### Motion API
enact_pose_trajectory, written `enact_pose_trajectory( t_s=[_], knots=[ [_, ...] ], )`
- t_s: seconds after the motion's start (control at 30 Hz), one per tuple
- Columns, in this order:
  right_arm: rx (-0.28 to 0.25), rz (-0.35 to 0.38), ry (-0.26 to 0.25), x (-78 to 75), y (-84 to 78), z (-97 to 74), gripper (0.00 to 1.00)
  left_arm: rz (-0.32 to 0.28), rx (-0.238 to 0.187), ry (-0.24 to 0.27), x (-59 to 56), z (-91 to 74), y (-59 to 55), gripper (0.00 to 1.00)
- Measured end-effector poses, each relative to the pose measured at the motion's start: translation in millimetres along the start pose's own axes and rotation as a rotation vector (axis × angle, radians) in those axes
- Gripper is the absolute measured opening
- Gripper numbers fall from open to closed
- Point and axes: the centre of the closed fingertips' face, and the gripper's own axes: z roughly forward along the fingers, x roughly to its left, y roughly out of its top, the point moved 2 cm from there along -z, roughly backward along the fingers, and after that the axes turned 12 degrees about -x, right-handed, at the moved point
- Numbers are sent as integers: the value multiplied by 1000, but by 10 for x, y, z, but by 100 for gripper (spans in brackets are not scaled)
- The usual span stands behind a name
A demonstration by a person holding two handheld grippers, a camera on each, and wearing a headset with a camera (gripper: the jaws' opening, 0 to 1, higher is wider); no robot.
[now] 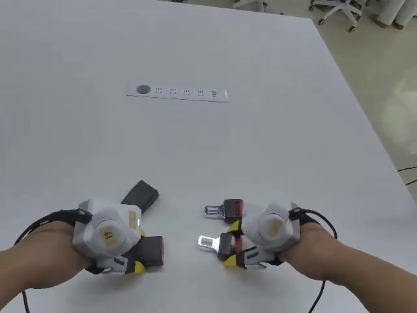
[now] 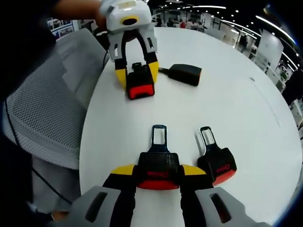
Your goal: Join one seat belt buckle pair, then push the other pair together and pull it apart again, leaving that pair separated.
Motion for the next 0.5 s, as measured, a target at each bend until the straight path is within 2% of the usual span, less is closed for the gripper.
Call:
enact_pose_trajectory(
  t_s=[0.17,0.33,0.5],
  knots=[
    [30,-12,8,-18,6,21,33,-20,-13,15,-3,-10,11,35],
    [50,-21,6,-22,4,7,32,-48,-11,39,-9,-23,23,35],
    [63,-35,10,-18,19,17,32,-51,-5,43,-8,-28,13,35]
  ],
)
